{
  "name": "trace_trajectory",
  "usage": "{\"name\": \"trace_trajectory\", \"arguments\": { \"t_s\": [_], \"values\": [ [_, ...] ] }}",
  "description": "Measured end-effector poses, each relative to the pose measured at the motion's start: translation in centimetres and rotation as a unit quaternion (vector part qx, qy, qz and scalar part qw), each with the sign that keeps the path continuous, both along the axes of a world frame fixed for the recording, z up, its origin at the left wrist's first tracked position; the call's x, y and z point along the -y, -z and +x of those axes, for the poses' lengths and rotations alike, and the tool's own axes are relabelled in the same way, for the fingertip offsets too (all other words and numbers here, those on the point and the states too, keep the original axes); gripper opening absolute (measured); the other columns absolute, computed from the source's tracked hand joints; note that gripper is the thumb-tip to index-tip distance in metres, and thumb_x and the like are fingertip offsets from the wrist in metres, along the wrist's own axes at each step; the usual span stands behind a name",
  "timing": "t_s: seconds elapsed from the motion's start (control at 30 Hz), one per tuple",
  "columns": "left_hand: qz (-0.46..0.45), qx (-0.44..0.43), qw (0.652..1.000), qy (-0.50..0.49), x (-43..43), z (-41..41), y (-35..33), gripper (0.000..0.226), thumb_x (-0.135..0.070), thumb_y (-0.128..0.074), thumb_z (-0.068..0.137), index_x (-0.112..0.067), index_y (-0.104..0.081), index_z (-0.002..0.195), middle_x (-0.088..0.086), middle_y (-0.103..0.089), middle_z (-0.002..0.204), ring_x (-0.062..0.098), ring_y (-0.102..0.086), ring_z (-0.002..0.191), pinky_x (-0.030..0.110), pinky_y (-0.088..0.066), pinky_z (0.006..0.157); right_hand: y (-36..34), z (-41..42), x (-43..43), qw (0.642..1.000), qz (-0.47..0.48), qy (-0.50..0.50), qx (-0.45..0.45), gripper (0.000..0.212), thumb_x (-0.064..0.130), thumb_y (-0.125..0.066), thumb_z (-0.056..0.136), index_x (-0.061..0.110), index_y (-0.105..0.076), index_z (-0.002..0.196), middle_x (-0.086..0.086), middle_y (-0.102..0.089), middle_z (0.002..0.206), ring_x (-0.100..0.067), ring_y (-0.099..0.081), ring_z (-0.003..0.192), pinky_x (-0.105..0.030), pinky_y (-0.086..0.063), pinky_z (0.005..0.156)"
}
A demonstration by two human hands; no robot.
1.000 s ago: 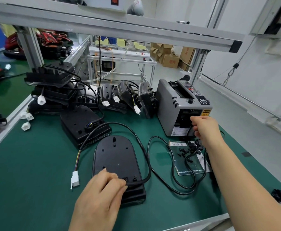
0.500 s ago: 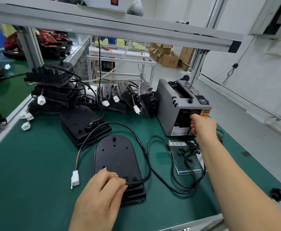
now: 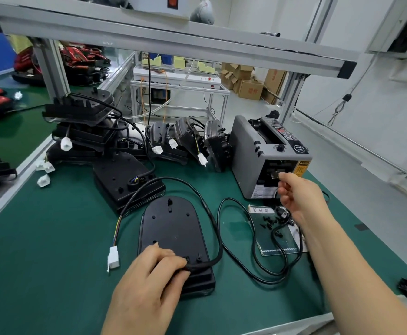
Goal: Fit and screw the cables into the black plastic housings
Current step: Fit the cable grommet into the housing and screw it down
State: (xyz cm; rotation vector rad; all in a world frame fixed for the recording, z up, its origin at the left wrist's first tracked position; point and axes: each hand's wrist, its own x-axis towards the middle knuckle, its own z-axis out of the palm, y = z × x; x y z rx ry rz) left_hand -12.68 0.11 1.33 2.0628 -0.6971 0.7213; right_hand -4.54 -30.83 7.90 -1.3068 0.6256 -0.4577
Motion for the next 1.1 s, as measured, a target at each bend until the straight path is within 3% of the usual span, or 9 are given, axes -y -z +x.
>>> {"name": "trace_trajectory", "arguments": {
  "t_s": [0.13,0.23,0.37,0.47,0.53,0.6,0.77,0.9,1.1],
  "values": [
    [-0.013,-0.046,0.999,0.007,-0.3,-0.2,-0.9,0.009,-0.037,-0.053,0.082,-0.034,-0.059,0.089,-0.018,-0.055,0.092,-0.011,-0.052,0.099,0.002,-0.037,0.086,-0.9,-1.5,-2.9,0.982,-0.038,-0.187,-0.007,0.014,0.014,-0.063,0.086,0.013,-0.063,0.072,0.000,-0.059,0.062,-0.008,-0.050,0.053,-0.015,-0.040,0.042],
    [-0.021,-0.068,0.997,-0.002,-0.8,-0.1,-1.4,0.010,-0.036,-0.052,0.084,-0.035,-0.059,0.090,-0.020,-0.061,0.093,-0.007,-0.057,0.094,0.002,-0.037,0.089,-1.6,-2.3,-6.4,0.936,-0.101,-0.338,-0.018,0.025,0.012,-0.061,0.086,0.019,-0.069,0.063,0.000,-0.063,0.067,-0.006,-0.057,0.060,-0.016,-0.045,0.053],
    [-0.058,-0.120,0.990,-0.045,-1.6,0.5,-1.6,0.016,-0.037,-0.050,0.085,-0.032,-0.065,0.090,-0.024,-0.060,0.095,-0.004,-0.057,0.092,0.007,-0.040,0.080,-2.4,-3.0,-11.6,0.861,-0.183,-0.474,-0.027,0.014,0.024,-0.068,0.073,0.026,-0.067,0.058,0.009,-0.067,0.082,0.003,-0.057,0.070,-0.009,-0.043,0.068],
    [-0.079,-0.156,0.978,-0.112,-2.3,1.6,-1.1,0.016,-0.020,-0.055,0.090,-0.030,-0.067,0.094,-0.026,-0.058,0.099,-0.002,-0.053,0.101,0.008,-0.036,0.084,-2.4,-2.8,-14.3,0.814,-0.214,-0.539,-0.020,0.023,0.018,-0.069,0.076,0.028,-0.066,0.056,0.011,-0.067,0.088,0.004,-0.059,0.080,-0.005,-0.041,0.075],
    [-0.067,-0.185,0.972,-0.130,-2.5,2.5,-0.7,0.029,-0.005,-0.055,0.091,-0.026,-0.068,0.106,-0.032,-0.053,0.104,-0.001,-0.048,0.109,0.003,-0.029,0.090,-2.1,-2.2,-15.4,0.794,-0.256,-0.552,-0.016,0.034,0.008,-0.069,0.081,0.027,-0.063,0.055,0.007,-0.067,0.093,0.005,-0.058,0.080,-0.005,-0.041,0.076],
    [-0.058,-0.220,0.965,-0.129,-2.6,2.9,-0.4,0.035,-0.003,-0.053,0.090,-0.020,-0.065,0.118,-0.038,-0.043,0.108,-0.001,-0.040,0.118,-0.002,-0.021,0.091,-2.1,-1.6,-16.2,0.769,-0.320,-0.553,-0.010,0.028,0.005,-0.069,0.082,0.019,-0.063,0.058,-0.001,-0.068,0.098,0.011,-0.056,0.080,-0.002,-0.038,0.076],
    [-0.031,-0.257,0.961,-0.102,-2.8,2.7,-0.2,0.042,-0.016,-0.059,0.089,-0.026,-0.057,0.130,-0.052,-0.028,0.106,-0.025,-0.020,0.119,0.014,-0.020,0.101,-0.7,-0.7,-16.7,0.715,-0.421,-0.558,-0.012,0.011,0.010,-0.070,0.080,0.012,-0.071,0.070,0.010,-0.064,0.095,0.020,-0.042,0.097,0.002,-0.027,0.085],
    [-0.013,-0.262,0.959,-0.103,-3.0,2.8,-0.3,0.043,-0.017,-0.055,0.090,-0.028,-0.054,0.131,-0.049,-0.028,0.113,-0.029,-0.011,0.119,0.016,-0.020,0.105,0.8,-0.2,-16.8,0.719,-0.438,-0.540,-0.011,0.022,0.016,-0.071,0.080,0.030,-0.065,0.063,0.019,-0.061,0.093,0.014,-0.036,0.109,0.004,-0.022,0.086],
    [-0.017,-0.262,0.960,-0.101,-3.0,2.7,-0.3,0.042,-0.015,-0.056,0.089,-0.027,-0.057,0.129,-0.057,-0.029,0.105,-0.030,-0.011,0.119,0.020,-0.023,0.106,1.5,0.2,-17.2,0.728,-0.448,-0.519,0.004,0.026,0.017,-0.071,0.078,0.035,-0.063,0.061,0.018,-0.062,0.095,0.015,-0.036,0.109,0.003,-0.025,0.084]
  ]
}}
